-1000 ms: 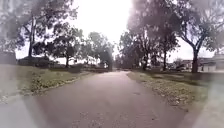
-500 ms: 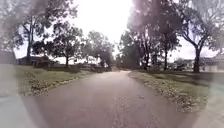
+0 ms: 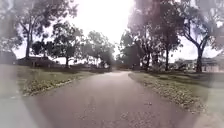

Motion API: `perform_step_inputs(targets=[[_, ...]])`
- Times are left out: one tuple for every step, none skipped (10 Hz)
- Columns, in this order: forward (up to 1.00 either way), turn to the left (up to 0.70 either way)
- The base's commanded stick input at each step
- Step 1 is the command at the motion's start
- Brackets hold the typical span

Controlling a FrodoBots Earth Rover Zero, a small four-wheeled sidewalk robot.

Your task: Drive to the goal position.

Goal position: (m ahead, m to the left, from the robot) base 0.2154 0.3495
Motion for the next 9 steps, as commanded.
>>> perform_step_inputs(targets=[[0.7,0.0],[0.7,0.0],[0.7,0.0],[0.7,0.0],[0.7,0.0],[0.7,0.0],[0.7,0.0],[0.7,0.0],[0.7,0.0]])
